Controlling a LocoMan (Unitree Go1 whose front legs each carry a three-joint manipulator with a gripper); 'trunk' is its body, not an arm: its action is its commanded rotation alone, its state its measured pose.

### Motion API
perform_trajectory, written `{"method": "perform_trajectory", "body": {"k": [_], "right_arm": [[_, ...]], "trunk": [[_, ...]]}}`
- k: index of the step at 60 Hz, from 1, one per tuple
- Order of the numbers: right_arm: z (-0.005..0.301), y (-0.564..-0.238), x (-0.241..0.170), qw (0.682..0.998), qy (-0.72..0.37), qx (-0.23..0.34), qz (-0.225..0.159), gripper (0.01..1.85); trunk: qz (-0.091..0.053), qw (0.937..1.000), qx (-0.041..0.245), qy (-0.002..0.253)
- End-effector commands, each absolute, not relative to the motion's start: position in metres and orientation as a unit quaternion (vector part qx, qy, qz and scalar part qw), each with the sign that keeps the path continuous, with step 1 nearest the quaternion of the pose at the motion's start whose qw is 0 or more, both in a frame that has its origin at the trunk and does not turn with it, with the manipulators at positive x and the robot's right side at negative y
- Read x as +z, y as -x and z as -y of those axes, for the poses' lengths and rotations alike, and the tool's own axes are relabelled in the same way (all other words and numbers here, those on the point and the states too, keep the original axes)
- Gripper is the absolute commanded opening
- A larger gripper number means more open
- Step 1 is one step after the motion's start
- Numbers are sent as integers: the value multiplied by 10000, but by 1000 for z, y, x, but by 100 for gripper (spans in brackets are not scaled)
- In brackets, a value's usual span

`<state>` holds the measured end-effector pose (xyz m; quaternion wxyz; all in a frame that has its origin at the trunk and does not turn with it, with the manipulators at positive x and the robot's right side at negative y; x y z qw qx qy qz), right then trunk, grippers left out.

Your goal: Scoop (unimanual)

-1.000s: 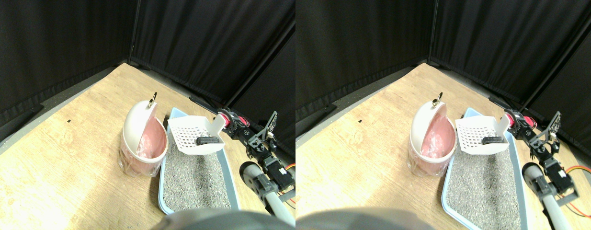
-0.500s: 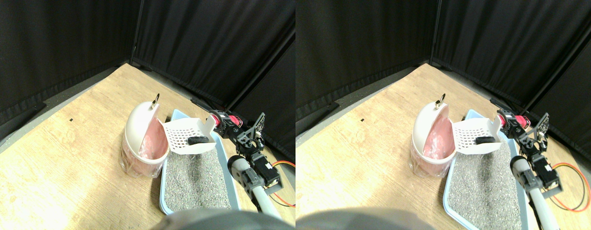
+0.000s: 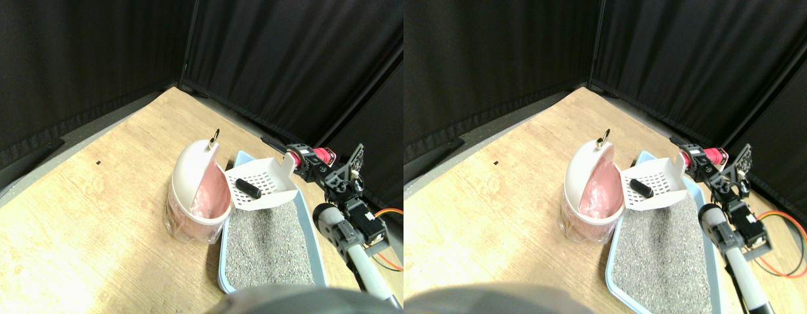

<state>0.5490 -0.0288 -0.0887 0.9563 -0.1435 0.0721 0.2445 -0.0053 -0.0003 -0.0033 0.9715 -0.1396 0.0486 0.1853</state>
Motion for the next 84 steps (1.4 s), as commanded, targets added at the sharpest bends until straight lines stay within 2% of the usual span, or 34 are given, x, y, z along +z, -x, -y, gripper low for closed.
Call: {"method": "perform_trajectory", "body": {"k": [1,9,20,38,49,62,70,71,74,75,84], "right_arm": [[22,-550,-75,9578,1434,2452,-438,5],[21,-551,-71,9571,1556,2405,-438,5],[18,-555,-68,9499,1753,2581,-194,5],[12,-556,-66,9416,2053,2667,-75,5],[7,-551,-65,9429,2069,2600,-222,5],[5,-551,-63,9366,2195,2729,-86,5],[3,-548,-62,9366,2254,2675,-194,5],[1,-548,-62,9352,2266,2716,-157,15],[1,-548,-61,9347,2273,2729,-127,14],[1,-550,-61,9322,2281,2809,-7,20],[0,-551,-58,9327,2417,2673,-122,21]], "trunk": [[-566,9692,1909,1446],[-574,9690,1909,1458],[-576,9688,1906,1474],[-595,9686,1903,1486],[-604,9688,1891,1486],[-601,9689,1875,1497],[-598,9689,1871,1503],[-589,9690,1872,1503],[-590,9689,1872,1504],[-585,9690,1871,1505],[-584,9689,1873,1510]]}}
